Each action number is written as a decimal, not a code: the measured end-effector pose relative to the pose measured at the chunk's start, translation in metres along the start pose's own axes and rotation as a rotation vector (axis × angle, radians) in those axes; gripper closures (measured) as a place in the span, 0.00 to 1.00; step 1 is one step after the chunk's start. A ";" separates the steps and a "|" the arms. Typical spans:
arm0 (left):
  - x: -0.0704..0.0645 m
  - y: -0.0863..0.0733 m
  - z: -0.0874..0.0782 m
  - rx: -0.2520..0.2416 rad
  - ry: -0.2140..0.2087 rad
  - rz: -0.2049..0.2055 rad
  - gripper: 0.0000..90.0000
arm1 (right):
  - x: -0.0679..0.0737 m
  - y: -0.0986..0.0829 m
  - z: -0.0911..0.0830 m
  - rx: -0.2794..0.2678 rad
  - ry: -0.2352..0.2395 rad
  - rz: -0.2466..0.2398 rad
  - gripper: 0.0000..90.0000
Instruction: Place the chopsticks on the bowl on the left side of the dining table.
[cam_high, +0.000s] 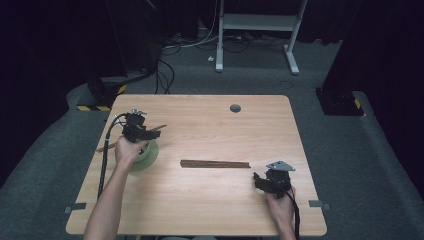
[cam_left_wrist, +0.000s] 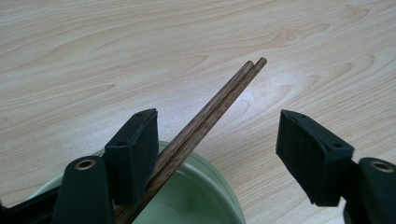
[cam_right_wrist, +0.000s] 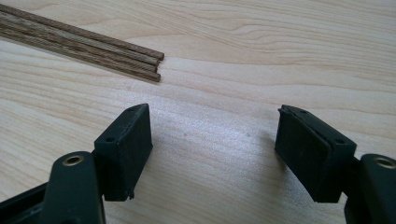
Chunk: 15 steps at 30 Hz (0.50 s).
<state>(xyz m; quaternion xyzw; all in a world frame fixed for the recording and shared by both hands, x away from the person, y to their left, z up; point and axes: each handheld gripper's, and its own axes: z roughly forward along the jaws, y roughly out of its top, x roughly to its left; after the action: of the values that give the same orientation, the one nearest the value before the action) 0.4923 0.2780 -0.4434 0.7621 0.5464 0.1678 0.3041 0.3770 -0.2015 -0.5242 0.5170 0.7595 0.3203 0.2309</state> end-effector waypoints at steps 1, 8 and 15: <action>0.000 0.000 0.000 0.000 -0.002 -0.001 0.33 | 0.000 0.000 0.000 0.000 0.000 0.000 0.30; -0.004 0.000 0.000 0.005 -0.012 0.005 0.34 | 0.000 0.000 0.000 0.000 0.000 0.000 0.30; -0.008 0.000 0.001 0.012 -0.025 0.016 0.34 | 0.000 0.000 0.000 0.000 0.000 0.000 0.30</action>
<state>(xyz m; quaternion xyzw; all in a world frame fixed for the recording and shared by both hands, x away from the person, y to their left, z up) 0.4897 0.2707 -0.4437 0.7703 0.5375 0.1572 0.3049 0.3771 -0.2015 -0.5242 0.5171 0.7595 0.3203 0.2308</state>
